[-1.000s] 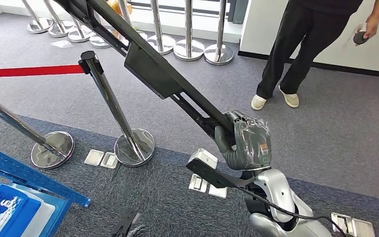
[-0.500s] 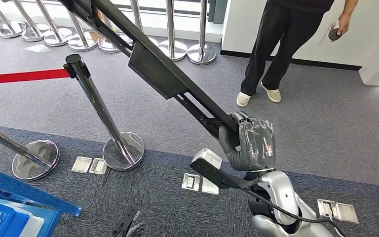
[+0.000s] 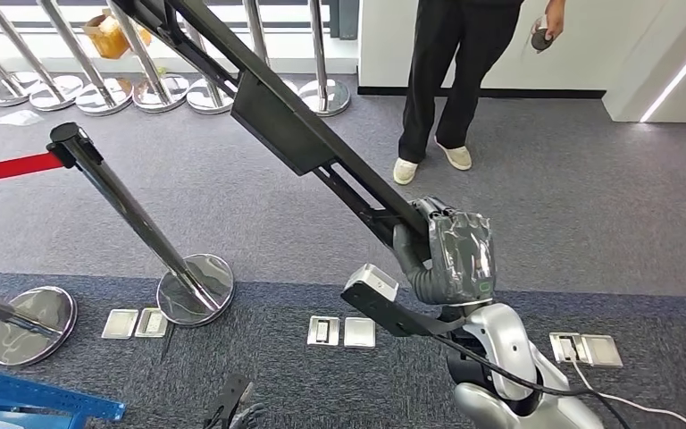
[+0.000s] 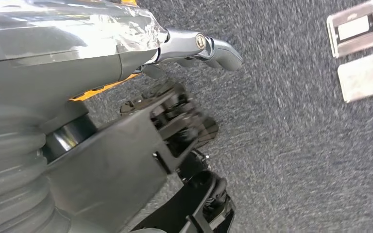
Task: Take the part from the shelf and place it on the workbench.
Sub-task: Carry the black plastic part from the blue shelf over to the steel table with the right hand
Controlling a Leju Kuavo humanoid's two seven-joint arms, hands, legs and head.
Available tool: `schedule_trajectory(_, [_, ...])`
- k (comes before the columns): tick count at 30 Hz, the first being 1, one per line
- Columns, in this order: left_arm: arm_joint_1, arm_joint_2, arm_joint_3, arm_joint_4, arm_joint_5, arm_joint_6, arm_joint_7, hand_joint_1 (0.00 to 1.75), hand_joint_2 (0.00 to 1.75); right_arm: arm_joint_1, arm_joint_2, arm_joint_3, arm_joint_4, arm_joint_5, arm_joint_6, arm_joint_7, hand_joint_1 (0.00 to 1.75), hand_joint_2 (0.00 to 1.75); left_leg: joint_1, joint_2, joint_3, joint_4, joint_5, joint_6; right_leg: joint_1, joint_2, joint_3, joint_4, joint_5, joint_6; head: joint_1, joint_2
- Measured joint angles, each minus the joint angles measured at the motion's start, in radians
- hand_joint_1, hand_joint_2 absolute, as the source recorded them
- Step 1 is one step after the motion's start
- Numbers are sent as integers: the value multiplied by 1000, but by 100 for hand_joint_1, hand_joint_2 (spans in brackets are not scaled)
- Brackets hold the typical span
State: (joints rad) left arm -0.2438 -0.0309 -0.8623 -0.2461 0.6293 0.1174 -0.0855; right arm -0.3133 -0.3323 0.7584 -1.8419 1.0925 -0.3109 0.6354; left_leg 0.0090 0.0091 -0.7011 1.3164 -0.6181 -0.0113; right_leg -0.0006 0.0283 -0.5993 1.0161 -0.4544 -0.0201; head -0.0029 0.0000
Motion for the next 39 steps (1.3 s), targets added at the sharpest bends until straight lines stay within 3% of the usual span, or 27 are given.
schedule_trajectory(1, [1, 0, 0, 0, 0, -1, 0, 0, 175, 0, 0, 0, 0, 0, 0, 0, 164, 175, -1, -2, 8, -22, 24, 4, 1, 10, 1, 0, 0, 0, -2, 0])
schedule_trajectory(2, [1, 0, 0, 0, 0, -1, 0, 0, 175, 1, 0, 0, 0, 0, 0, 0, 164, 175, -2, -8, 33, -82, 63, 9, 2, 20, 3, 1, -1, 0, -4, 0])
schedule_trajectory(4, [-1, 0, 0, 0, -1, -1, 0, 0, 175, 0, 0, -1, 0, 0, 0, 0, 164, 175, -4, -40, 92, -221, 127, 19, 3, 36, 5, 3, -2, 3, -6, 0])
schedule_trajectory(5, [0, 0, 0, 0, 0, -1, 0, 0, 175, 0, 0, -1, 0, 0, 0, 1, 164, 175, -4, -55, 110, -266, 143, 21, 1, 43, 3, 5, -3, 6, -5, 0])
schedule_trajectory(7, [1, 1, 0, 0, 0, -1, 0, 0, 175, 1, 0, -2, 0, 1, -1, 2, 164, 175, -8, -66, 118, -289, 146, 22, -5, 57, -3, 6, -2, 15, -5, 0])
schedule_trajectory(9, [-1, 0, 0, 0, 0, -2, 0, 0, 175, 4, -1, -3, 0, 2, -1, 2, 164, 175, -9, -50, 121, -297, 149, 29, -8, 63, -5, 6, -2, 26, -6, 0])
schedule_trajectory(10, [-3, 0, 0, 0, 0, -2, 0, 0, 175, 4, -1, -4, 0, 3, -1, 2, 164, 175, -7, -42, 123, -303, 152, 34, -7, 52, -10, 19, -12, 30, -3, 0])
schedule_trajectory(12, [-5, 0, 0, 0, 0, -3, 0, 0, 175, 4, -2, -5, 0, 5, -1, 2, 164, 175, -4, -22, 126, -312, 157, 42, -5, 12, -50, 106, -65, 37, 9, 0])
schedule_trajectory(14, [-4, 0, 0, 0, 0, -3, 0, 0, 175, 5, -2, -5, 0, 6, -1, 3, 164, 175, -4, -3, 125, -312, 157, 45, -7, -13, -114, 240, -125, 44, 20, 0])
schedule_trajectory(15, [-3, 0, 0, 0, 0, -3, 0, 0, 175, 6, -2, -6, 0, 6, -1, 4, 164, 175, -4, 6, 125, -312, 156, 45, -10, -17, -135, 281, -135, 46, 23, 0])
schedule_trajectory(16, [-3, 0, 0, 0, 0, -3, 0, 0, 175, 7, -2, -6, 0, 6, -1, 4, 164, 175, -3, 14, 125, -312, 155, 44, -12, -20, -137, 286, -126, 48, 26, 0])
schedule_trajectory(17, [-4, 0, 0, 0, 0, -4, 0, 0, 175, 8, -3, -6, 0, 6, -1, 5, 164, 175, -2, 22, 126, -311, 154, 42, -15, -24, -118, 247, -98, 50, 30, 0])
schedule_trajectory(19, [-5, -1, 0, 0, 0, -4, 0, 0, 175, 9, -3, -6, 0, 6, -1, 5, 164, 175, -2, 34, 127, -307, 149, 35, -15, -48, -44, 102, -33, 49, 38, 0])
schedule_trajectory(21, [-6, -1, 0, 0, 0, -4, 0, 0, 175, 9, -3, -7, -1, 6, -1, 5, 164, 175, -5, 42, 128, -302, 144, 25, -11, -66, -1, 12, -6, 40, 42, 0])
schedule_trajectory(26, [-8, -2, -1, 0, 0, -4, 0, 0, 175, 10, -5, -8, -1, 6, -1, 5, 164, 175, -1, 46, 134, -293, 131, -3, -8, -47, 0, 0, -1, 12, 32, 0])
schedule_trajectory(29, [-8, -2, -1, 0, 0, -4, 0, 0, 175, 10, -5, -8, -1, 6, -1, 5, 164, 175, 1, 39, 134, -284, 124, -7, -9, -44, 1, -1, 1, 9, 31, 0])
schedule_trajectory(31, [-4, -2, -1, 0, 1, -4, 0, 0, 175, 10, -5, -8, -1, 6, -1, 5, 164, 175, 0, 18, 63, -135, 67, -5, -4, -21, 2, -1, 1, 4, 14, 0])
schedule_trajectory(33, [0, -2, -1, 0, 1, -4, -1, 0, 175, 9, -5, -8, -1, 6, -1, 5, 164, 175, -2, -6, 25, -61, 56, 3, 1, 11, 6, 0, 1, -1, -4, 0])
schedule_trajectory(35, [0, -2, -1, 0, 2, -4, -3, 0, 175, 9, -5, -8, -1, 6, -1, 4, 164, 175, -4, -36, 88, -210, 125, 15, 2, 28, 8, 1, -1, 1, -6, 0])
schedule_trajectory(36, [0, -2, -1, 0, 2, -4, -4, 0, 175, 9, -4, -8, -1, 6, -1, 3, 164, 175, -5, -50, 110, -263, 142, 18, 1, 35, 7, 2, -1, 3, -7, 0])
schedule_trajectory(37, [0, -2, -1, 0, 2, -4, -5, 0, 175, 8, -4, -8, -1, 7, -1, 2, 164, 175, -7, -60, 120, -290, 147, 20, 0, 42, 4, 2, -1, 7, -6, 0])
schedule_trajectory(39, [0, -2, -1, 0, 2, -4, -7, 0, 175, 8, -4, -8, -1, 7, -1, 2, 164, 175, -10, -54, 124, -299, 148, 25, -4, 54, 1, 0, 0, 18, -7, 0])
